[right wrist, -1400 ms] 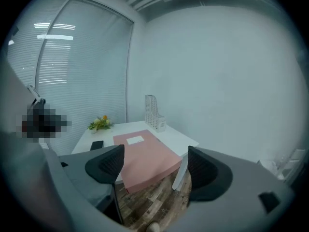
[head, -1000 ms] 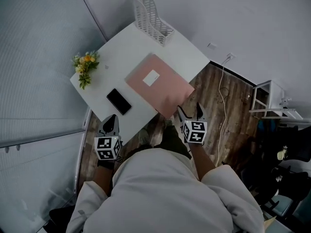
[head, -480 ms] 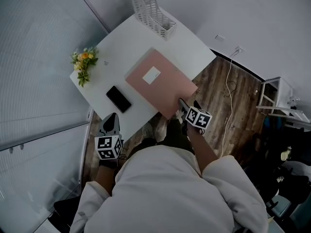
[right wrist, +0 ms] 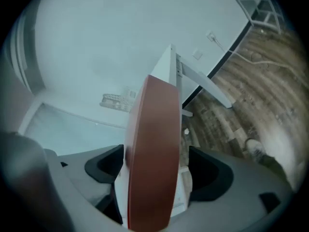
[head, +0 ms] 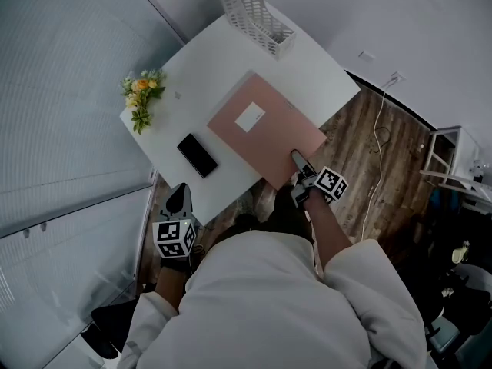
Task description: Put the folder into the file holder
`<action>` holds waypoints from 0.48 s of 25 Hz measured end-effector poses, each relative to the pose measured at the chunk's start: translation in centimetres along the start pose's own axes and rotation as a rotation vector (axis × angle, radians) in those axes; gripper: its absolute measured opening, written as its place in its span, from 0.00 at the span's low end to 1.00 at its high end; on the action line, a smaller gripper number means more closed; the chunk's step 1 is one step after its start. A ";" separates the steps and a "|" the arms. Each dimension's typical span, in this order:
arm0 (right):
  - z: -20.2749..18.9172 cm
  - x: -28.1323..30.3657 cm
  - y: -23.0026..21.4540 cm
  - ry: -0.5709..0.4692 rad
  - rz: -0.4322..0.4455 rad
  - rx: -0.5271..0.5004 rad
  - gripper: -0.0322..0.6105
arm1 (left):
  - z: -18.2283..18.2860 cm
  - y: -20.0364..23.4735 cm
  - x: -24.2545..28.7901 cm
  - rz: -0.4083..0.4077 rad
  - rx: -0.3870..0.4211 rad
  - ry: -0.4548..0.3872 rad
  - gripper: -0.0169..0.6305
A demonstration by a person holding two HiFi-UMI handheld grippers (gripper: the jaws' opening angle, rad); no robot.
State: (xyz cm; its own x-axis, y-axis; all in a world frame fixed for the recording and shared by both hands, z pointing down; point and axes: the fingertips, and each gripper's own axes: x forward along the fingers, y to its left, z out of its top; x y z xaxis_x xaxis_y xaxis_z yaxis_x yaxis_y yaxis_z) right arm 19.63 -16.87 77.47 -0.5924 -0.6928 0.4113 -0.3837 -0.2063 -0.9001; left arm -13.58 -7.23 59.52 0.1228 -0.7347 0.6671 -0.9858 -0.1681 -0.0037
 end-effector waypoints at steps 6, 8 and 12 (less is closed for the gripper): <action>0.5 1.2 0.6 0.028 0.138 0.081 0.70 | -0.2 0.2 0.3 0.010 0.007 0.024 0.04; 0.3 2.3 1.1 0.048 0.188 0.079 0.70 | -0.3 0.1 0.6 0.006 0.011 0.032 0.04; -0.4 2.9 0.4 0.038 0.189 0.125 0.68 | -0.3 -0.6 1.1 -0.012 0.020 0.044 0.04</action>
State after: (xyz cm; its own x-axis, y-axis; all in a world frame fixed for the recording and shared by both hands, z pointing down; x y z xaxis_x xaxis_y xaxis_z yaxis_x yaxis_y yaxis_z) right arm 17.49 -18.73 78.37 -0.6727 -0.7010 0.2369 -0.1743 -0.1609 -0.9714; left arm -12.90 -7.71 60.51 0.1291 -0.7029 0.6995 -0.9817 -0.1902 -0.0099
